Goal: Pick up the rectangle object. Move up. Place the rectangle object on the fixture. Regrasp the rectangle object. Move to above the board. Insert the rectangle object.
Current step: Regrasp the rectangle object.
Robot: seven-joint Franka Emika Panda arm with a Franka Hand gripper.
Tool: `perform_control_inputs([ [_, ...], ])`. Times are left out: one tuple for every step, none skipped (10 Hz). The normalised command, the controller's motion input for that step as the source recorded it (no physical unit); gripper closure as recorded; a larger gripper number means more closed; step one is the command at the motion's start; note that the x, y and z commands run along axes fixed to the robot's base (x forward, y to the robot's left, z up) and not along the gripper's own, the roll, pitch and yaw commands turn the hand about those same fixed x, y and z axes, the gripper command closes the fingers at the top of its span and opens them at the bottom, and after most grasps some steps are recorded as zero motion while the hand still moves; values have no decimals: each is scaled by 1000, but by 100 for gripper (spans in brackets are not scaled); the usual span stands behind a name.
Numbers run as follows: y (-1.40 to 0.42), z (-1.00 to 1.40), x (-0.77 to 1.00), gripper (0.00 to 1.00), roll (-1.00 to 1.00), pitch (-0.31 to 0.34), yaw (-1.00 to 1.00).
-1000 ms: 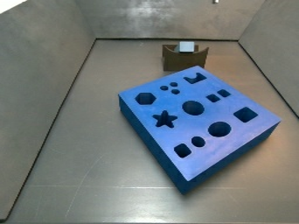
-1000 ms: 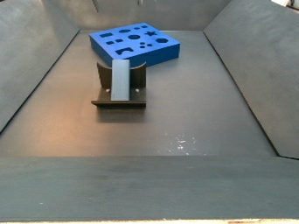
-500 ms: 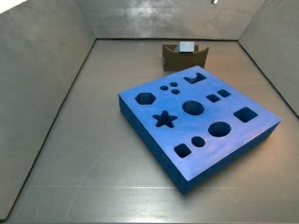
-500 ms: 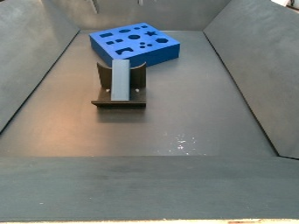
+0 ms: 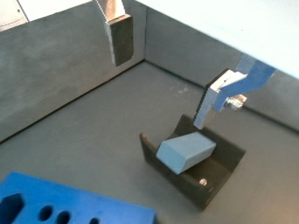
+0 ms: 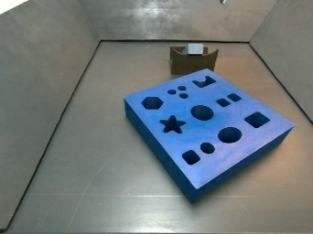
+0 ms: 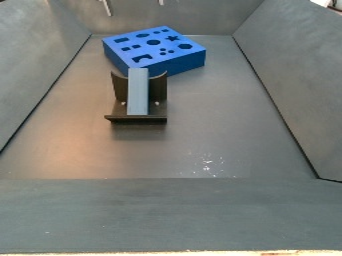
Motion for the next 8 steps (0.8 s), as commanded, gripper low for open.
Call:
perform_control_inputs([
  [-18,12,-26,0,1000,-81,7],
  [-19,11,-27,0,1000,-86,7],
  [-15,8,-30,0,1000,-88,7],
  [-17,7,-32,0,1000,-90,7],
  [-16,9,-31,0,1000,-91,7],
  [-19,12,-29,0,1000,-91,6],
  [-18,16,-27,0,1000,-90,6],
  [-22,19,-22,0,1000,-88,4],
])
